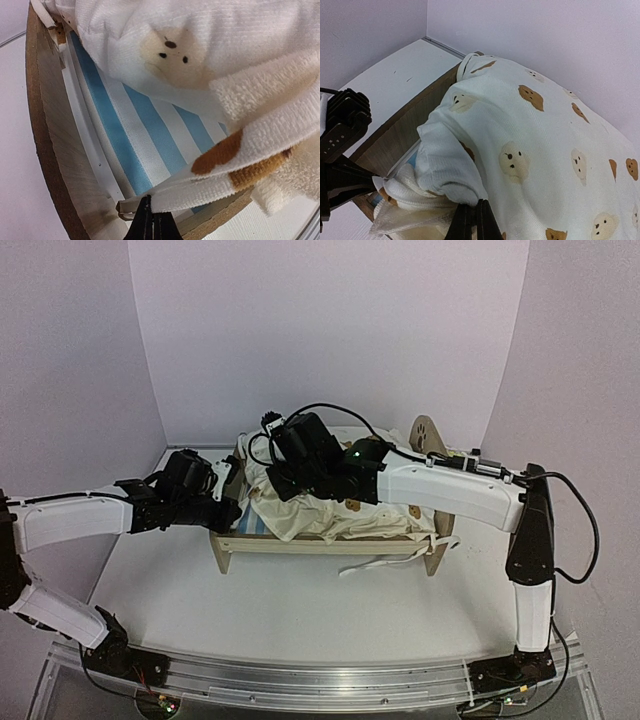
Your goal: Set up the pet bed
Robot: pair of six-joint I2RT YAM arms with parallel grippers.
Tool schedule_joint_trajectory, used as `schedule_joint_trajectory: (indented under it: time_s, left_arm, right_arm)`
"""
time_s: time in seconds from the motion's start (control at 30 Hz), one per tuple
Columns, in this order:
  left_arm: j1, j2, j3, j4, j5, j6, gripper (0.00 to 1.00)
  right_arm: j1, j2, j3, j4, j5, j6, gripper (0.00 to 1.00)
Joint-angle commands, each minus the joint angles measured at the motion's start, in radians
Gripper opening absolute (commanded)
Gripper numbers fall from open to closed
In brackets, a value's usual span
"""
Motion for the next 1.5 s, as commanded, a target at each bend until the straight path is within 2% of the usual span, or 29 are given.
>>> schedule_joint_trajectory:
  time_s: [0.0, 0.33, 0.5, 0.8, 1.03, 1.23, 1.47]
  left_arm:
    - [-0.004, -0.022, 0.062, -0.033, -0.016, -0.015, 0.0]
    - [-0.003, -0.104, 0.154, -0.22, 0.019, -0.122, 0.0]
    - [-0.005, -0.165, 0.161, -0.286, 0.097, -0.157, 0.01]
    - [-0.005, -0.283, 0.176, -0.415, 0.225, -0.247, 0.02]
    - [-0.005, -0.35, 0.079, -0.444, 0.307, -0.331, 0.04]
    - [-0.004, -0.361, 0.026, -0.467, 0.302, -0.385, 0.07]
    - [-0.005, -0.314, -0.047, -0.39, 0.341, -0.421, 0.05]
  right_arm:
    - [-0.008, -0.011, 0.009, 0.011, 0.02, 0.0, 0.0]
    - [-0.008, 0.012, 0.02, 0.011, 0.0, 0.026, 0.0]
    - [-0.007, 0.02, 0.019, 0.011, -0.02, 0.043, 0.0]
    - [-0.004, 0.021, 0.0, 0.01, -0.162, 0.035, 0.0]
    - [0.007, 0.057, 0.022, 0.011, -0.166, 0.032, 0.0]
    - [0.012, 0.085, 0.043, 0.011, -0.163, 0.039, 0.0]
    - [0.018, 0.117, 0.069, 0.011, -0.147, 0.034, 0.0]
